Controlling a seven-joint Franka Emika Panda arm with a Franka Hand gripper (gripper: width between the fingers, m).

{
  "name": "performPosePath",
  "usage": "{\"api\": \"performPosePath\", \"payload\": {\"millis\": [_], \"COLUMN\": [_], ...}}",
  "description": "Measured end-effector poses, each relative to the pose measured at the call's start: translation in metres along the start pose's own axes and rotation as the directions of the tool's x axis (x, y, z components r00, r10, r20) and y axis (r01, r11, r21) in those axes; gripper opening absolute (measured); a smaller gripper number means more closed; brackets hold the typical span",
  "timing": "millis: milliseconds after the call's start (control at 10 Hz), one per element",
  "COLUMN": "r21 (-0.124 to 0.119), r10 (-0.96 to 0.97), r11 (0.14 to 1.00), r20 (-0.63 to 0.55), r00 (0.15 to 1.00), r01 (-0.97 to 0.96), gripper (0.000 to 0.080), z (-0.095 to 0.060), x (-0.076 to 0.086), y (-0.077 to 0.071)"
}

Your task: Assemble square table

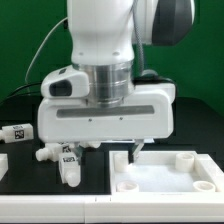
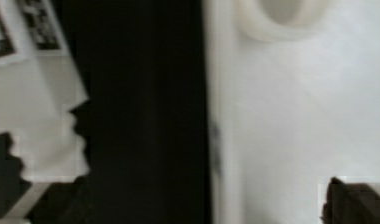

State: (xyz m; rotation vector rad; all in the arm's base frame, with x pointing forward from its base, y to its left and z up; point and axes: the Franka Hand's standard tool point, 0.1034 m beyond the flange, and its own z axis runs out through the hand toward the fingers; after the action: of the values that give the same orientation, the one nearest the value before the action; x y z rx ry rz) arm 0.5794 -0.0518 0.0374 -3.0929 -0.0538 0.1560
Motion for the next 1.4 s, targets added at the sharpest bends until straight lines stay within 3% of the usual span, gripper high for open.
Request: {"api": "performPosePath", "payload": {"millis": [100,200,700,1100,1200,1400], "r21": [-0.013,-0.015,-0.015,-0.036,-0.047,-0.058], "r10": [-0.052,-0.066,-0.047,-0.074,-0.067,-0.072], "r11": [0.999,0.998,0.999,0.997,0.997,0.996], "r20": [-0.006,-0.004,-0.002,-0.007,-0.014,-0.027], "r00": [0.999,0.998,0.999,0.997,0.998,0.997], "r01": [0.052,0.066,0.047,0.073,0.066,0.071], "gripper": [0.0649,0.0649,0.0649,0.0649,0.0649,0.0649], "z": [0.008,0.003,0.009,0.002,0.011,0.029], "x": [-0.017,-0.023,-0.024,-0.031,-0.036,-0.043], "y": [0.008,0.019,0.022,0.057,0.062,0.051]}}
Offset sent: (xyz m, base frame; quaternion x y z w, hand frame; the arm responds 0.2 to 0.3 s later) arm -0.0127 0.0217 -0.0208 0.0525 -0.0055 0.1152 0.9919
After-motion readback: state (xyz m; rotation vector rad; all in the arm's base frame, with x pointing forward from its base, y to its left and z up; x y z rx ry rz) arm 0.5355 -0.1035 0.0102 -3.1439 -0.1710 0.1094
